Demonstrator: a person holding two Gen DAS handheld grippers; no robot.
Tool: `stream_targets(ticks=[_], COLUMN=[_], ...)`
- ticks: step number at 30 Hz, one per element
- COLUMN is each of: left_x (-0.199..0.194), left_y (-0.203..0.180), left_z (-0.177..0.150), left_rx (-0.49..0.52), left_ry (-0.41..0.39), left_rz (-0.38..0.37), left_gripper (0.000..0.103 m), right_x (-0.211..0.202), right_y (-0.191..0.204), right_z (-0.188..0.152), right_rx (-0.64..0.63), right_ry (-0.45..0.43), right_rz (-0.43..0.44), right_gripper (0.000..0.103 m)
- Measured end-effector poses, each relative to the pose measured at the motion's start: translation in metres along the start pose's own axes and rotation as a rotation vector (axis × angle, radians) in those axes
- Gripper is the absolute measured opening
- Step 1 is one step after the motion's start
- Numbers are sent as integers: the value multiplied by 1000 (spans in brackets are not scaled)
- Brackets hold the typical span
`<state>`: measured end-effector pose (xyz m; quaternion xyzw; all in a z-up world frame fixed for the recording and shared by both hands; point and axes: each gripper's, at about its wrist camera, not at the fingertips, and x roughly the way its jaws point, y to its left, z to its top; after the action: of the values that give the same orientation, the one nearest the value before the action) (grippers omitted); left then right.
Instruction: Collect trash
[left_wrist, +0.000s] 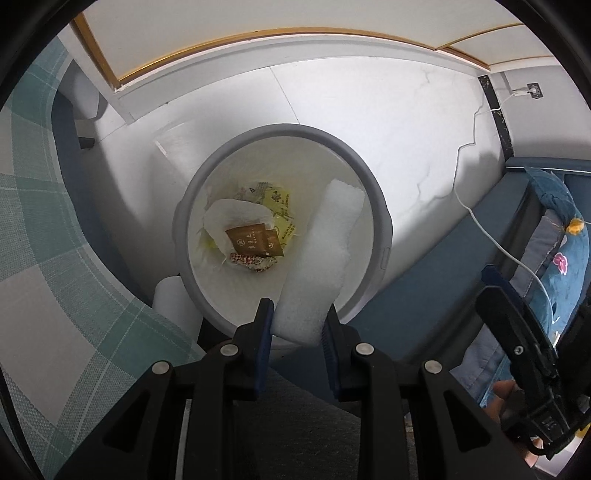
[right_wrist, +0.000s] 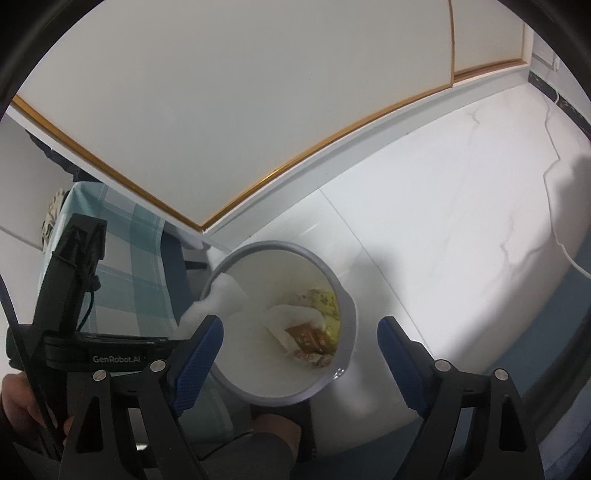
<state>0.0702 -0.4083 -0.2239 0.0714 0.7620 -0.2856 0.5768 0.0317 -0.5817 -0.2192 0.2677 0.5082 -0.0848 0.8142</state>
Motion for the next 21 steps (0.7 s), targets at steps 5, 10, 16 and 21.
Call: stream_targets(ticks=[5,10,16,21], left_x=[-2,-12,-28,-48], left_y=[-1,-6,-3,-2], left_z=[-1,-6,-14,-21], left_rx=[-14,18,20,18], left_ry=[-3,-59,-143,-242], left_rz=[4,60,83,109], left_gripper=[27,47,59,70], right_x=[0,-6,-19,-31], right_y=[0,0,4,7], right_z=[-4,-5,-5,-3], right_rx=[3,3,-8,-1], right_ry=[9,-6,-39,-62], right_rz=[-2,11,35,61], right_gripper=[86,86,86,90])
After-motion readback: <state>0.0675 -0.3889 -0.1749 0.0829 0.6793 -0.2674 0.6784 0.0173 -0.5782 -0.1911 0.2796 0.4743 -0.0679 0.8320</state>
